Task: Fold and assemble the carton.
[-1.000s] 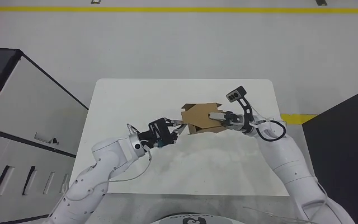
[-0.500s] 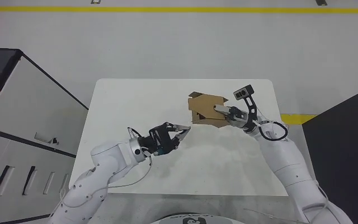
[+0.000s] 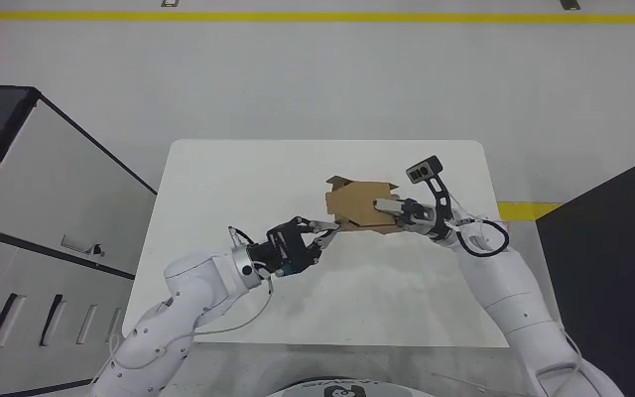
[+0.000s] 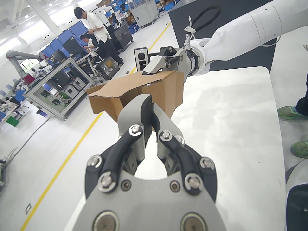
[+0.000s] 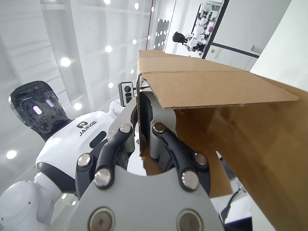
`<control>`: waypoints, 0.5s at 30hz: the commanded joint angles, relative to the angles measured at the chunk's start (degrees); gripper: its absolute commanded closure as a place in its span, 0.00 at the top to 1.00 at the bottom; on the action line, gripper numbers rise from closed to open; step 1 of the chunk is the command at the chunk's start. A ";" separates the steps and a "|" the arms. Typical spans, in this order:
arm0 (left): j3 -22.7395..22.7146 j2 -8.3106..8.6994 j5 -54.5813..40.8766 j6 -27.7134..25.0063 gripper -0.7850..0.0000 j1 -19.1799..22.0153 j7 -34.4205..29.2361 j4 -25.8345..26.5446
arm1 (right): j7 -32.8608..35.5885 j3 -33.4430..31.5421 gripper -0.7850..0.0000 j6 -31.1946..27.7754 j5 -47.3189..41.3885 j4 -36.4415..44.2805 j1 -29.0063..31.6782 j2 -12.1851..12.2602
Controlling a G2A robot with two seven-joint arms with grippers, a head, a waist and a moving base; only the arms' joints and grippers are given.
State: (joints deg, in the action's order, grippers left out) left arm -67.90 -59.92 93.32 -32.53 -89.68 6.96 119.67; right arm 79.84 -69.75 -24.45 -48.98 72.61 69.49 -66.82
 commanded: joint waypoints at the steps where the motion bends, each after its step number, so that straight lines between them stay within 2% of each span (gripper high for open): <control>1: 0.10 0.02 -0.02 -0.19 0.00 -0.05 0.09 -0.01 | 0.22 0.13 0.00 0.22 0.12 0.17 -0.05 -0.02; 15: -0.55 0.15 -1.22 -0.21 0.00 0.12 -0.04 -0.91 | 0.65 0.56 0.00 0.65 0.19 0.15 -0.44 -0.21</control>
State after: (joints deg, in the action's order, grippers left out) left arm -68.30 -59.78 92.26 -32.90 -89.55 7.02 118.86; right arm 80.45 -69.17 -23.83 -48.77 72.75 69.05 -67.03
